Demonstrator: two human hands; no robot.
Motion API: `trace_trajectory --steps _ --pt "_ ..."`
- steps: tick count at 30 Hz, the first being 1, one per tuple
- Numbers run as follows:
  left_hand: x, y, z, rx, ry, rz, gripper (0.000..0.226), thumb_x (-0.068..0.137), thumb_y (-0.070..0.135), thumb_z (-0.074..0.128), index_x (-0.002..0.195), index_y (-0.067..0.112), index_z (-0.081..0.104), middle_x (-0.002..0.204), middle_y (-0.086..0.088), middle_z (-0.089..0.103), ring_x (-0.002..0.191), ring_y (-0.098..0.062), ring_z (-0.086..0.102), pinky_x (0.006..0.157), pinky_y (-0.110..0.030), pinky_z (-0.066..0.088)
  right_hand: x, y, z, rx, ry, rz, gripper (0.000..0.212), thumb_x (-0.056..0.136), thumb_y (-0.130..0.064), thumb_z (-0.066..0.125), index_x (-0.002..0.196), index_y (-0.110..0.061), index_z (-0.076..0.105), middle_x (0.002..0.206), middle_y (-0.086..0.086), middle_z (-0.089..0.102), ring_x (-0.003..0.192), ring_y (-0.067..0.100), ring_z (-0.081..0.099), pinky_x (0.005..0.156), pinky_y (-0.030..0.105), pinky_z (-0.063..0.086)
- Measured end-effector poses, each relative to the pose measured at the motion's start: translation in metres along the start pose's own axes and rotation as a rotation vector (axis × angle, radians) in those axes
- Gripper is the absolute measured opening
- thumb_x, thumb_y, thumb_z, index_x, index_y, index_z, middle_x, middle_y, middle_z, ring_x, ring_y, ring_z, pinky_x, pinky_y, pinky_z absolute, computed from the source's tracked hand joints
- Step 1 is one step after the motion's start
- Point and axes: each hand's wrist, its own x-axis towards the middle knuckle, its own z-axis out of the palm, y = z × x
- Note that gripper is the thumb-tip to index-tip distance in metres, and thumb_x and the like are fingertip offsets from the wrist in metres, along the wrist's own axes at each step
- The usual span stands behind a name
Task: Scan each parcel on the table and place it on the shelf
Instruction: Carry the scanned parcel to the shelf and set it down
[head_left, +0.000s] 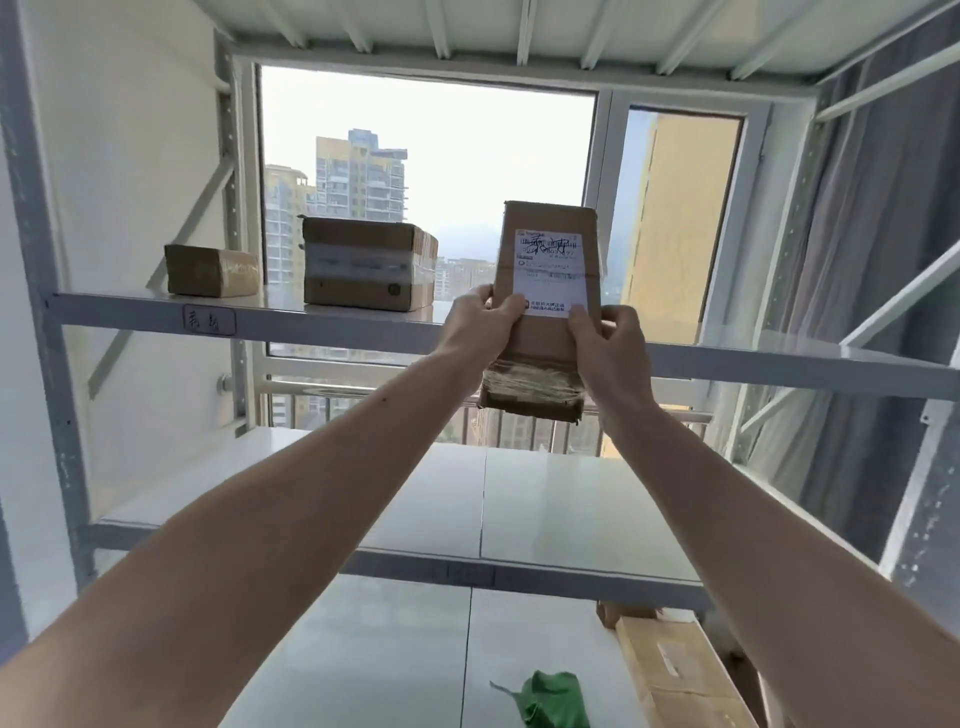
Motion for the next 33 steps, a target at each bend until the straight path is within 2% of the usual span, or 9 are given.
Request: trace_trajectory --steps 3,9,11,15,22,25,28,30,33 --pt "0.039 0.000 -0.010 0.007 -0.014 -0.002 0.040 0.098 0.028 0.059 0.134 0.012 0.055 0.109 -0.004 0.071 0.086 -0.017 0.069 0.063 -0.026 0.059 0.029 -0.002 0.022 -0.011 0.015 -0.008 0.034 0.099 -0.044 0.052 0.123 -0.019 0.049 0.112 0.002 0.063 0.093 0.018 0.064 0.073 0.033 0.057" --pt "0.100 -0.004 -0.017 0.039 -0.035 0.009 0.062 0.098 0.033 0.058 0.151 0.013 0.032 0.120 -0.011 0.063 0.085 -0.015 0.064 0.055 -0.023 0.053 0.078 0.000 0.049 -0.048 0.064 -0.041 0.039 0.102 -0.041 0.049 0.131 -0.015 0.051 0.108 0.001 0.061 0.086 0.016 0.062 0.051 0.015 0.041" --pt "0.115 -0.008 -0.017 0.005 -0.058 0.008 0.055 0.099 0.029 0.058 0.147 0.014 0.035 0.105 -0.009 0.066 0.075 -0.012 0.062 0.044 -0.018 0.049 0.091 0.003 0.055 -0.067 0.082 -0.046 0.039 0.101 -0.042 0.050 0.129 -0.015 0.054 0.109 0.002 0.064 0.083 0.014 0.062 0.052 0.017 0.043" --pt "0.140 -0.019 -0.015 -0.037 -0.104 0.005 0.053 0.098 0.025 0.060 0.146 0.017 0.040 0.093 -0.003 0.069 0.068 -0.010 0.060 0.043 -0.014 0.047 0.115 0.012 0.066 -0.053 0.073 -0.018 0.040 0.099 -0.044 0.052 0.127 -0.015 0.060 0.110 0.006 0.069 0.088 0.021 0.069 0.068 0.033 0.059" --pt "0.173 -0.041 -0.008 -0.092 -0.161 0.024 0.038 0.092 0.029 0.067 0.127 0.018 0.058 0.092 -0.003 0.073 0.063 -0.006 0.065 0.046 -0.014 0.046 0.154 0.028 0.070 -0.017 -0.035 -0.011 0.038 0.102 -0.041 0.048 0.129 -0.016 0.059 0.105 0.003 0.069 0.083 0.014 0.067 0.059 0.018 0.049" --pt "0.188 -0.044 -0.001 -0.109 -0.169 0.056 0.047 0.086 0.036 0.074 0.128 0.022 0.058 0.100 -0.003 0.073 0.079 -0.015 0.066 0.055 -0.021 0.050 0.171 0.029 0.072 0.005 -0.064 -0.002 0.051 0.097 -0.053 0.048 0.131 -0.016 0.057 0.107 0.003 0.071 0.096 0.019 0.069 0.082 0.034 0.056" --pt "0.204 -0.048 0.009 -0.133 -0.176 0.046 0.088 0.075 0.042 0.082 0.149 0.022 0.037 0.123 -0.005 0.068 0.105 -0.020 0.067 0.081 -0.030 0.056 0.190 0.033 0.074 -0.013 -0.096 0.022 0.071 0.083 -0.068 0.046 0.136 -0.022 0.054 0.125 0.003 0.066 0.116 0.024 0.061 0.104 0.050 0.046" --pt "0.212 -0.052 0.014 -0.141 -0.157 0.025 0.109 0.066 0.051 0.084 0.155 0.026 0.025 0.134 -0.007 0.062 0.119 -0.023 0.061 0.103 -0.038 0.049 0.202 0.037 0.076 -0.007 -0.138 0.059 0.054 0.088 -0.062 0.043 0.122 -0.025 0.060 0.119 0.003 0.066 0.113 0.022 0.060 0.101 0.047 0.045" --pt "0.229 -0.063 0.021 -0.097 -0.125 -0.008 0.118 0.052 0.072 0.083 0.152 0.037 0.030 0.141 -0.006 0.056 0.129 -0.024 0.055 0.110 -0.042 0.042 0.221 0.046 0.076 0.021 -0.203 0.128 0.035 0.096 -0.051 0.041 0.095 -0.024 0.063 0.105 0.008 0.068 0.093 0.018 0.061 0.095 0.043 0.046"
